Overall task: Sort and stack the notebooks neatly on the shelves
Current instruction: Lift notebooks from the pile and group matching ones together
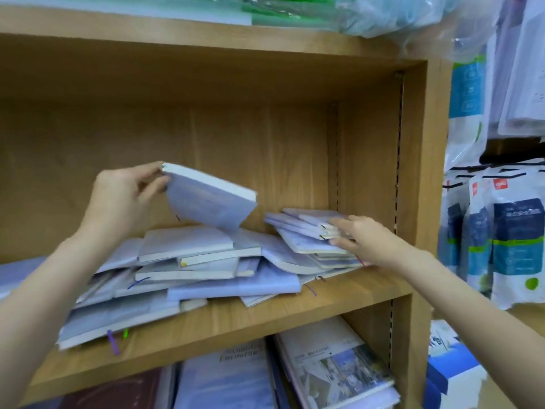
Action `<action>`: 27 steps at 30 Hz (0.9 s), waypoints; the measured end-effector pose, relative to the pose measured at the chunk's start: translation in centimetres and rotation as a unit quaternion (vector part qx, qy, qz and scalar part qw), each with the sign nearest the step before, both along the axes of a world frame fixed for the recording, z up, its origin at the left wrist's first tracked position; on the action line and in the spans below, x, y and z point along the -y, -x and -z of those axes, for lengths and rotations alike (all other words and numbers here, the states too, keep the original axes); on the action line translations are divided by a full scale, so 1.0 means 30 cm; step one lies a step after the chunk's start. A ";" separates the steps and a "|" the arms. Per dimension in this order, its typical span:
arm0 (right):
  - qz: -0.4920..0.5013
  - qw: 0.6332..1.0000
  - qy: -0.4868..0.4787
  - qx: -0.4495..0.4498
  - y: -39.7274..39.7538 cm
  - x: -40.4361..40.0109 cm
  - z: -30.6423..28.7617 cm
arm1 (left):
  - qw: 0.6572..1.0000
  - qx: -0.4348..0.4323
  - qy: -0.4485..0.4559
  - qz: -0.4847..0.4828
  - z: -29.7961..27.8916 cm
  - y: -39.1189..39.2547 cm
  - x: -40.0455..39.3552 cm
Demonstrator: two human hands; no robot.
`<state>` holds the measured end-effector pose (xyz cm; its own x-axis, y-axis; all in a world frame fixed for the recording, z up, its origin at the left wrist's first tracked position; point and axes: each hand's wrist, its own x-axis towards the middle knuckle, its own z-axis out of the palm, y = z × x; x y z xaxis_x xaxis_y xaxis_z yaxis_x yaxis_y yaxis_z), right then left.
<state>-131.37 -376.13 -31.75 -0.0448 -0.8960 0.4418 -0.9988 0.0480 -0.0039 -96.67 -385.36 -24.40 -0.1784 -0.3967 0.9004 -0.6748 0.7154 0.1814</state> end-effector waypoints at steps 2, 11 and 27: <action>-0.059 0.993 -0.033 0.093 0.002 -0.027 -0.004 | 0.996 0.067 -0.063 0.015 0.093 -0.027 -0.011; -0.052 0.978 0.129 0.157 -0.105 0.013 0.037 | 0.939 0.268 -0.213 0.006 0.131 0.009 -0.090; -0.016 0.979 0.147 0.140 0.069 0.014 -0.058 | 0.915 0.373 -0.111 0.105 0.274 0.727 -0.046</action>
